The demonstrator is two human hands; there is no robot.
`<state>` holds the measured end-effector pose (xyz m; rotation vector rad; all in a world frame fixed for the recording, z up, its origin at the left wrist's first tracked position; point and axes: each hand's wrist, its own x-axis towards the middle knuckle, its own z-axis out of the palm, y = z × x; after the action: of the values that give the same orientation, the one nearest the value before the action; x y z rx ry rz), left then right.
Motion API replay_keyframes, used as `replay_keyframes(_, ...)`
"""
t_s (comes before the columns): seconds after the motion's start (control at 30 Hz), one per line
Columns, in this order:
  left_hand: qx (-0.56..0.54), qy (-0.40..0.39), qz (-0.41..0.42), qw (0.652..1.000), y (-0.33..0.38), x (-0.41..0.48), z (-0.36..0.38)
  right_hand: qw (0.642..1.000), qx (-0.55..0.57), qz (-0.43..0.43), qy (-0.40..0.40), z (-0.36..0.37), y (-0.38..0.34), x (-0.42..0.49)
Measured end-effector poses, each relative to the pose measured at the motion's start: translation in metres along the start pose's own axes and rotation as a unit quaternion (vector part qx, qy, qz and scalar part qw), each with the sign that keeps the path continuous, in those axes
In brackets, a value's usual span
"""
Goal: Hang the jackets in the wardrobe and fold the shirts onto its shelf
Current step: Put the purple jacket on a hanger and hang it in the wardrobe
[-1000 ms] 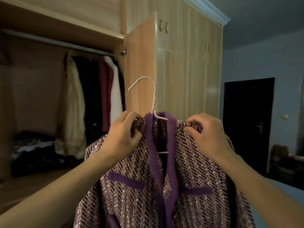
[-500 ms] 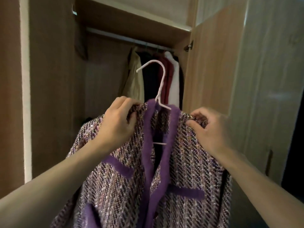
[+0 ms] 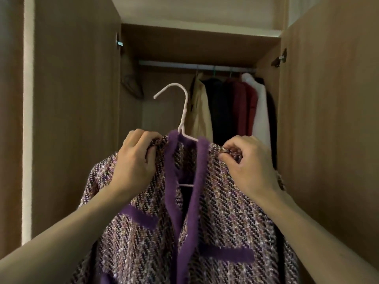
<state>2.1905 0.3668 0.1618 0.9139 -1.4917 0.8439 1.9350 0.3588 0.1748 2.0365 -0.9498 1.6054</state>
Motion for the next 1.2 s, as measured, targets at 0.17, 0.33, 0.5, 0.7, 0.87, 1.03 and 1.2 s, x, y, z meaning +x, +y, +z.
replay_keyframes(0.17,0.002,0.017,0.000,1.000,-0.035,0.013,0.029,0.999,0.050,0.005,0.004,0.046,0.021,0.027)
replay_keyframes(0.33,0.016,0.035,0.019,0.999,-0.081,0.028,0.066,0.998,0.060,-0.004,0.018,0.097,0.041,0.053)
replay_keyframes(0.5,0.035,0.071,0.051,0.996,-0.139,0.061,0.107,0.999,0.001,-0.033,0.037,0.155,0.058,0.096)
replay_keyframes(0.7,0.039,0.111,0.082,0.990,-0.197,0.105,0.155,0.986,-0.117,-0.061,0.102,0.223,0.075,0.151)
replay_keyframes(0.87,0.042,0.151,0.073,0.985,-0.244,0.133,0.199,0.980,-0.144,-0.066,0.119,0.271,0.090,0.199)
replay_keyframes(1.03,0.036,0.207,0.043,0.977,-0.287,0.174,0.247,0.976,-0.147,-0.053,0.150,0.313,0.104,0.267)
replay_keyframes(1.2,0.074,0.234,0.067,0.967,-0.313,0.214,0.280,0.972,-0.114,-0.062,0.195,0.341,0.129,0.309)
